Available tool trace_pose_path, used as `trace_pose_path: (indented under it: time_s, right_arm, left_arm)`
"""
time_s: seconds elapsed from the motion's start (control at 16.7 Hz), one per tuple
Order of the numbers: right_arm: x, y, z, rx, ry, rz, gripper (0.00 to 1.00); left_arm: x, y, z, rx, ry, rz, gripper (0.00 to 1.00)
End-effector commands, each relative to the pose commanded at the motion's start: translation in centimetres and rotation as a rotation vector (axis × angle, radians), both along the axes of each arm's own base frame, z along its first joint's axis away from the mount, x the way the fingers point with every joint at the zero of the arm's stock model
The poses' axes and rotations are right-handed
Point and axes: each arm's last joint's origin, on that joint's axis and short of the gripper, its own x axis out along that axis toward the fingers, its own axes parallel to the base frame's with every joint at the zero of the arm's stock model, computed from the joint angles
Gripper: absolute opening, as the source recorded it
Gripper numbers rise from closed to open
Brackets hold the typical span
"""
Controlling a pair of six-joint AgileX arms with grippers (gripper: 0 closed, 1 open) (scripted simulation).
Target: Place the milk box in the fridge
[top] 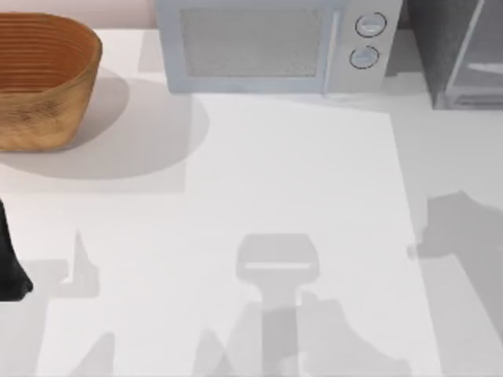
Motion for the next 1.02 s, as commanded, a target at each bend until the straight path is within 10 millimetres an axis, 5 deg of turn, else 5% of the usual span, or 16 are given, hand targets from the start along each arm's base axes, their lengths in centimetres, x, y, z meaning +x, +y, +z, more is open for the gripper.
trace_pose_path:
  time_s: [0.36, 0.6, 1.02]
  right_arm:
    - [-4.1, -3.5, -3.5, -0.053, -0.143, -0.154, 0.00]
    - [-4.5, -4.3, -5.5, -0.104, -0.129, -0.210, 0.00]
    - [-4.4, -4.2, -5.2, -0.101, -0.134, -0.208, 0.00]
  left_arm:
    - [0.0, 0.0, 0.0, 0.000, 0.000, 0.000, 1.00]
    - [0.0, 0.0, 0.0, 0.000, 0.000, 0.000, 1.00]
    - [0.0, 0.0, 0.0, 0.000, 0.000, 0.000, 1.00]
